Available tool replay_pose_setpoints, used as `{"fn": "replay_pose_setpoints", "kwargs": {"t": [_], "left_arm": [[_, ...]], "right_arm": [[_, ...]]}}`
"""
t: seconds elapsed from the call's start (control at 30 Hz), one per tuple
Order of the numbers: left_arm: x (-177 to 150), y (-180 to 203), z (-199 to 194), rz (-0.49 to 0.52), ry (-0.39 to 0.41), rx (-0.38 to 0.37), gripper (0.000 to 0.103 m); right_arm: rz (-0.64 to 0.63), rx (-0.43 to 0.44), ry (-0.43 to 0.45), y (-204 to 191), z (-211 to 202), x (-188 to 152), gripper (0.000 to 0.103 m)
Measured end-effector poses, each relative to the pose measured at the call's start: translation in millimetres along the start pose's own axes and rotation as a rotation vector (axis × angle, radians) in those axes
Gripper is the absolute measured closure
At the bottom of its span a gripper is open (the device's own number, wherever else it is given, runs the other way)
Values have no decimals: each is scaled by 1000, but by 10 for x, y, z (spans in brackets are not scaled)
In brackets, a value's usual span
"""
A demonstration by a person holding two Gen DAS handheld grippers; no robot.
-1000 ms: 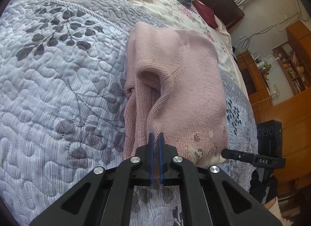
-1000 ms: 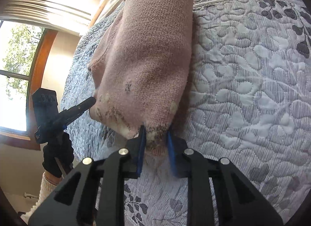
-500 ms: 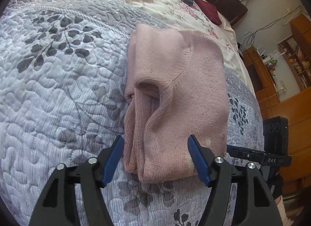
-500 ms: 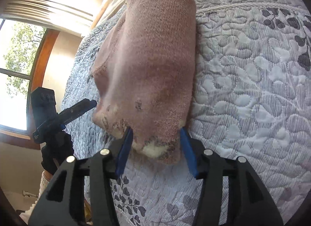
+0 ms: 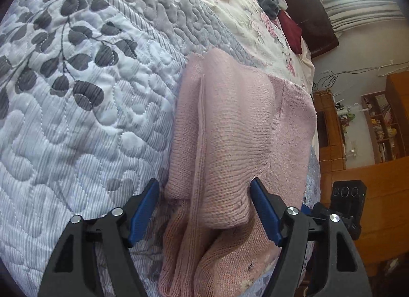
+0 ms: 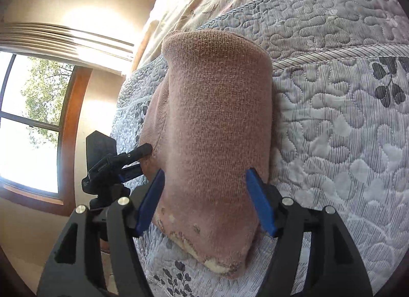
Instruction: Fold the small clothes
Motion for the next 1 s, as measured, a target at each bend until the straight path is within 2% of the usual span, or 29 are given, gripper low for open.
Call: {"fn": "replay_pose_setpoints", "kwargs": {"t": [0.07,0.17,0.27,0.33,0.43,0.47,0.53,0.6,0.67,0.77,0.87,1.0], "left_arm": [[44,26,86,15,-20,-43,29],[99,62,230,59,-51,-58,25],[137,83,319,84,-65,-82,22],[135,113,375,113,-71,-78,20],[116,191,438,160,-75,-78,21],[106,219,458,168,-75,-89,29],[75,229,518,157,-96,-138,46],[48,218,520,145,-73,-175,49],[6,241,491,139,-60,-229,51],[-116,432,416,149,-42,-325,53],[-352,756,381,197,-52,-345,53],[-753,1191,412,222,-76,-389,53]], "right_arm": [[11,4,4,15,72,105,27],[40,43,8,122,117,184,21],[65,32,-9,277,217,243,18],[75,67,-21,345,297,260,13],[88,127,-42,352,437,276,12],[82,129,-42,334,472,281,12],[68,133,-34,299,482,276,19],[62,146,-25,281,401,214,33],[53,164,-18,272,301,161,38],[22,179,-9,193,94,16,40],[8,203,1,175,-243,-201,40],[0,211,7,227,-783,-657,40]]}}
Point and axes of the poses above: each gripper's, at about its wrist camera, not at the fingertips, and z roughly the way its jaws point, y to its right, x to its top, the point moved 5 cm from there along z, roughly the way its jaws point, and after that the axes turned 11 degrees about -y, right-handed, at the moved point
